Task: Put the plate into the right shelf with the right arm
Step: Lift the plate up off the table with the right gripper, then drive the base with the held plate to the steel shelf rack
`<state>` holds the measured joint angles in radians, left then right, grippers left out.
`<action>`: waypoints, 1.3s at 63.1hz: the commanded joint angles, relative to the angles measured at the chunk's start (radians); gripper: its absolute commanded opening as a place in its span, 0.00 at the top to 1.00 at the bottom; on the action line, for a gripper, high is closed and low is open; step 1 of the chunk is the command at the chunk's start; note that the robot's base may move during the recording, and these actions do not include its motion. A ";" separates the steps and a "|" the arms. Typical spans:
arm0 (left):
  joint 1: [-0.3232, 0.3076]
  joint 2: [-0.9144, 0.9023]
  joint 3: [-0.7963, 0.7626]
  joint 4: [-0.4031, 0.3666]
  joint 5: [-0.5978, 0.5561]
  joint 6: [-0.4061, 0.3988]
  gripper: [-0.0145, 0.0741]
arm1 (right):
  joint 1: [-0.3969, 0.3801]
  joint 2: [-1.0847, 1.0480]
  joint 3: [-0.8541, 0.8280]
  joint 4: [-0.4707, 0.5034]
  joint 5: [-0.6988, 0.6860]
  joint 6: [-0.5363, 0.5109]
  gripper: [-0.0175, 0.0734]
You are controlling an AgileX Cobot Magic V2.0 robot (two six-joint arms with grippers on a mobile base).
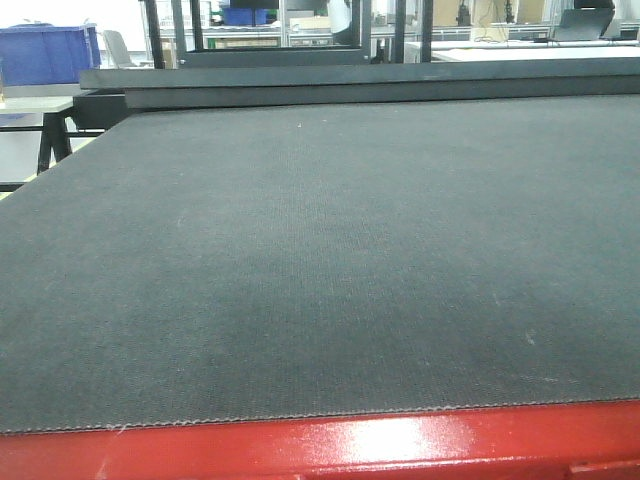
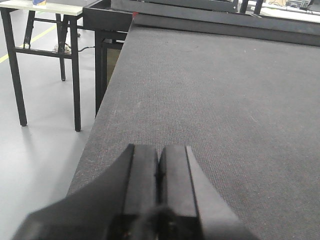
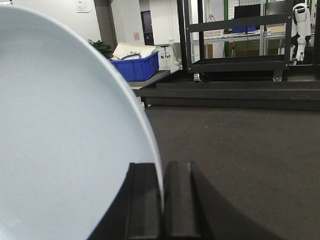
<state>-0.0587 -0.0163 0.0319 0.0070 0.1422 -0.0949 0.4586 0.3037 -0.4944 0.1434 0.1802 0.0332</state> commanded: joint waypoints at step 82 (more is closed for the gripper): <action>-0.002 -0.006 0.009 0.000 -0.089 -0.006 0.89 | -0.001 0.006 -0.014 -0.003 -0.113 -0.007 0.75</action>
<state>-0.0587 -0.0163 0.0319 0.0070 0.1422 -0.0949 0.4586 0.3037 -0.4777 0.1434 0.1747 0.0332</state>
